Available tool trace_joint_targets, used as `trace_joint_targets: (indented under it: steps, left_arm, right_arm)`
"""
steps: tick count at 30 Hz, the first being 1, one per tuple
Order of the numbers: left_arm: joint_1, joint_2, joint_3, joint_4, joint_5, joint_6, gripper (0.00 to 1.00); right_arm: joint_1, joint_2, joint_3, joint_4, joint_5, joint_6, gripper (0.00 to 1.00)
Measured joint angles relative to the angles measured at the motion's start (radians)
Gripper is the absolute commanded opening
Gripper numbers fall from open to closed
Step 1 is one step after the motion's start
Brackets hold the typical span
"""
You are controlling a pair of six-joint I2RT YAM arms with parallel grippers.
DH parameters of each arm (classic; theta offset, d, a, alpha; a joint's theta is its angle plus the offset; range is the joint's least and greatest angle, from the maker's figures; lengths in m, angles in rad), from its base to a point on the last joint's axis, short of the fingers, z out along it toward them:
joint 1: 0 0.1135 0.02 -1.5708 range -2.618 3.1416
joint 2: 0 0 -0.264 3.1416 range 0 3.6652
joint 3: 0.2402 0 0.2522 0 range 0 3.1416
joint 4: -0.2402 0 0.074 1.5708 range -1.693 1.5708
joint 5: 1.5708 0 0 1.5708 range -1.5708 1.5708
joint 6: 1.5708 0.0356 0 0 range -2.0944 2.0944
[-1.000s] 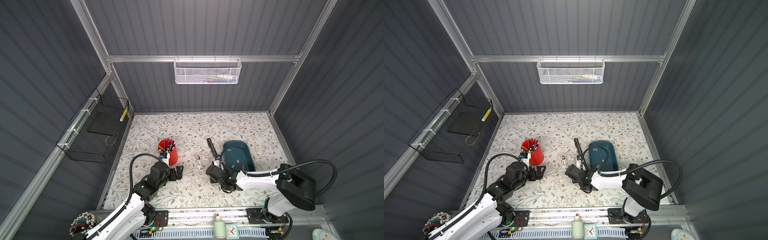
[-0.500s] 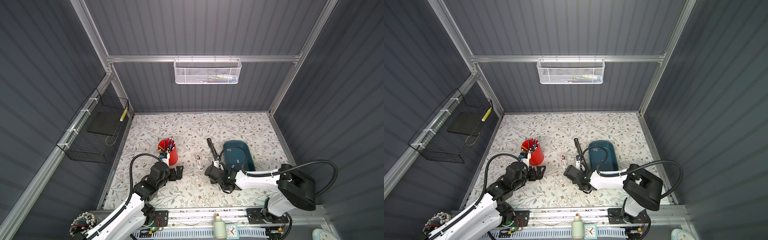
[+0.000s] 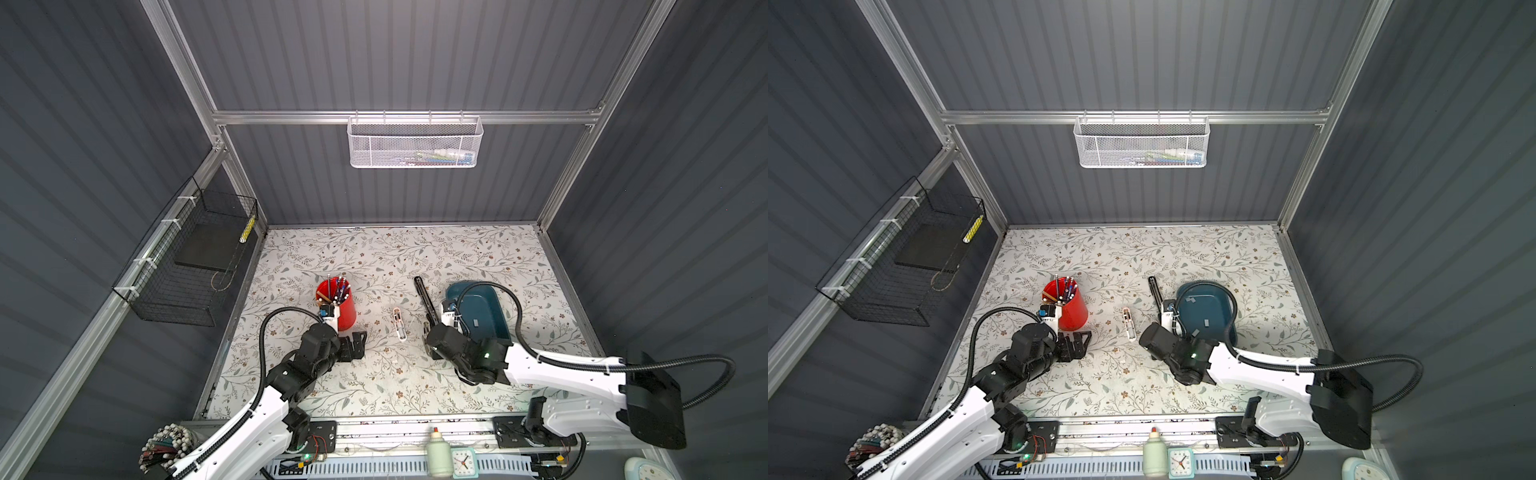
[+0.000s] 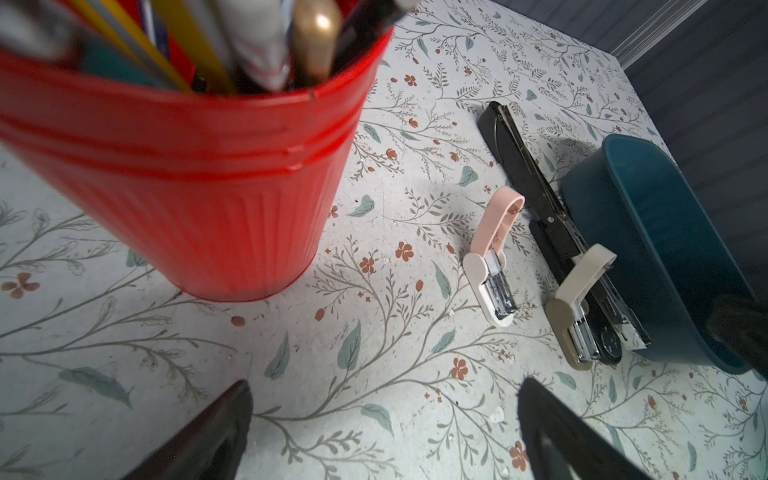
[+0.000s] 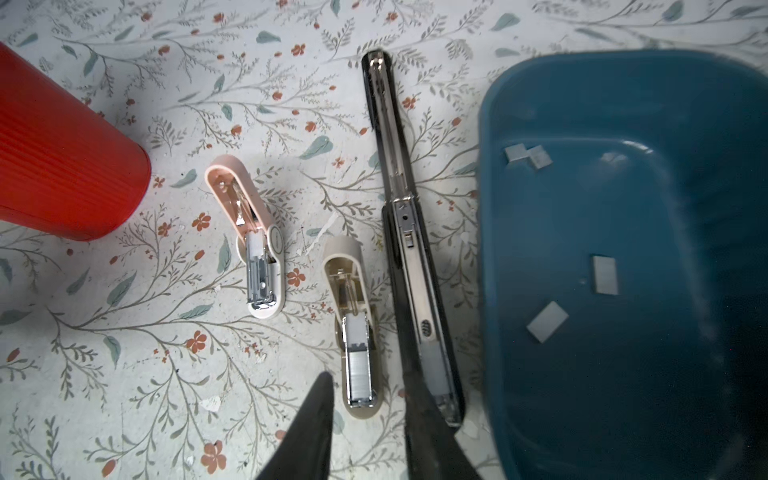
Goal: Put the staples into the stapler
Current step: 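Move the right gripper over the teal tray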
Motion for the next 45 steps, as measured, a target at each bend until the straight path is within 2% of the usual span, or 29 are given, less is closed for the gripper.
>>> trace_joint_targets:
  steps: [6,11,16,19,26,32,42,45]
  left_arm:
    - [0.000,-0.058,0.002,-0.046,-0.050,-0.016,1.00]
    - [0.000,-0.199,0.005,-0.095,-0.114,-0.046,1.00]
    - [0.000,-0.280,0.005,-0.080,-0.129,-0.039,1.00]
    - [0.000,-0.241,0.005,-0.056,-0.132,-0.018,1.00]
    - [0.000,-0.033,0.045,0.001,-0.175,0.036,1.00]
    - [0.000,0.020,0.125,0.046,-0.254,0.084,1.00]
    - [0.000,0.165,0.280,0.040,-0.408,0.151,1.00]
    - [0.000,0.239,0.341,0.033,-0.443,0.188,1.00]
  right_arm:
    - [-0.143,-0.135,0.020,-0.150,-0.013,0.005,0.36]
    - [-0.277,-0.217,0.014,-0.227,-0.058,0.003,0.36]
    - [-0.391,-0.219,-0.008,-0.237,-0.130,-0.010,0.37]
    - [-0.437,-0.183,-0.014,-0.235,-0.174,-0.027,0.36]
    - [-0.509,-0.075,-0.007,-0.209,-0.261,-0.068,0.38]
    - [-0.574,0.043,0.025,-0.178,-0.326,-0.121,0.39]
    - [-0.597,0.203,0.145,-0.129,-0.388,-0.187,0.42]
    - [-0.609,0.265,0.198,-0.115,-0.403,-0.208,0.39]
